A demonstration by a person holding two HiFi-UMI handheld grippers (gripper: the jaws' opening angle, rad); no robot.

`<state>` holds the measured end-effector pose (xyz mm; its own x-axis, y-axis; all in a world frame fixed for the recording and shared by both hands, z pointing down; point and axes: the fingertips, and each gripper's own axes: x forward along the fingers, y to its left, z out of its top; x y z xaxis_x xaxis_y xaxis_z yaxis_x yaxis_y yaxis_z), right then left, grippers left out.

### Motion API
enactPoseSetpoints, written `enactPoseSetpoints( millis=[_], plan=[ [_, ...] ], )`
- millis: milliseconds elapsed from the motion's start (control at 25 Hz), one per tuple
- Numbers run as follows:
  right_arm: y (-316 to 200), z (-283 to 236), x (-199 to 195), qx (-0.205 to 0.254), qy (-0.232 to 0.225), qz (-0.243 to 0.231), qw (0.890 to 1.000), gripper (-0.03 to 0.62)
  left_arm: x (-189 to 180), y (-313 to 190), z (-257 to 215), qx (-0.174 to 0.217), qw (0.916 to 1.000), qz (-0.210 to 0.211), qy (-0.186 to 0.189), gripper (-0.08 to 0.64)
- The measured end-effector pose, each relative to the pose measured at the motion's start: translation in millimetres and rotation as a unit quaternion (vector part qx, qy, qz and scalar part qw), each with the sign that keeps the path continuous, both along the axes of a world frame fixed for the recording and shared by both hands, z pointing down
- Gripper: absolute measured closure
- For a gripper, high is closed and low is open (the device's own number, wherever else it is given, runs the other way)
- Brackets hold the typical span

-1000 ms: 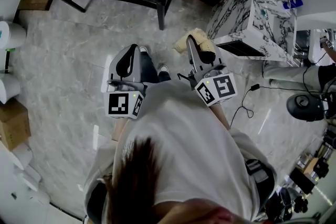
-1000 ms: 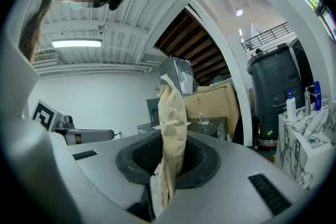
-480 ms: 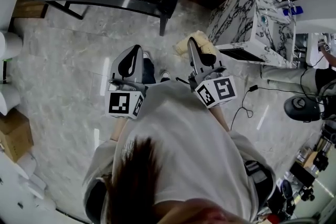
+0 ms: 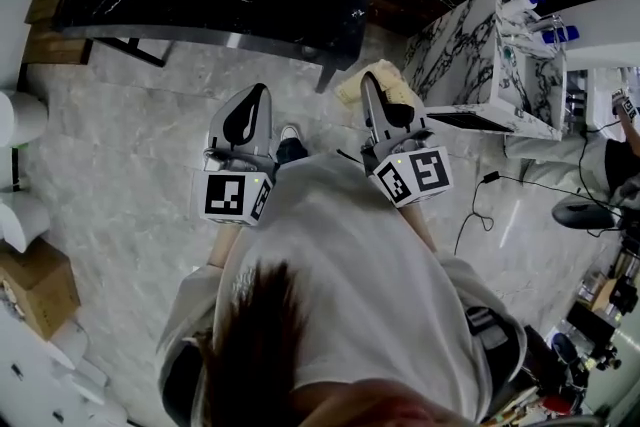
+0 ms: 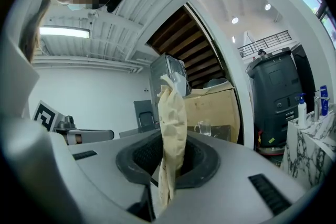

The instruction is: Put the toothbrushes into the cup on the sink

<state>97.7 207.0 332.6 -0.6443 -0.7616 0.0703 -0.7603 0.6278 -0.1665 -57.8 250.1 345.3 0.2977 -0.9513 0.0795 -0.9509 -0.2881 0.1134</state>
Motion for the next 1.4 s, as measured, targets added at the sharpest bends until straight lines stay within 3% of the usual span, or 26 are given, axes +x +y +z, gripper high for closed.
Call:
enactPoseSetpoints(
  millis=[640, 1080, 1400],
  plan=[
    [-19.0, -0.1, -13.3, 0.000, 0.010, 0.063, 0.998, 0.549, -38.1, -13.5, 13.5, -0.015, 0.9995, 0.020, 0.018, 0.543],
    [-39.7, -3.7, -23.2, 0.003, 0.012, 0.052, 0.999, 0.549, -46.0, -28.6, 14.3, -0.017, 0.9995, 0.008, 0.024, 0.543],
    [-90.0, 0.1, -19.4, -0.009, 0.016, 0.050, 0.999, 0.549, -43.3, -76.1, 14.8, -0.026, 0.9994, 0.002, 0.024, 0.543]
  ],
)
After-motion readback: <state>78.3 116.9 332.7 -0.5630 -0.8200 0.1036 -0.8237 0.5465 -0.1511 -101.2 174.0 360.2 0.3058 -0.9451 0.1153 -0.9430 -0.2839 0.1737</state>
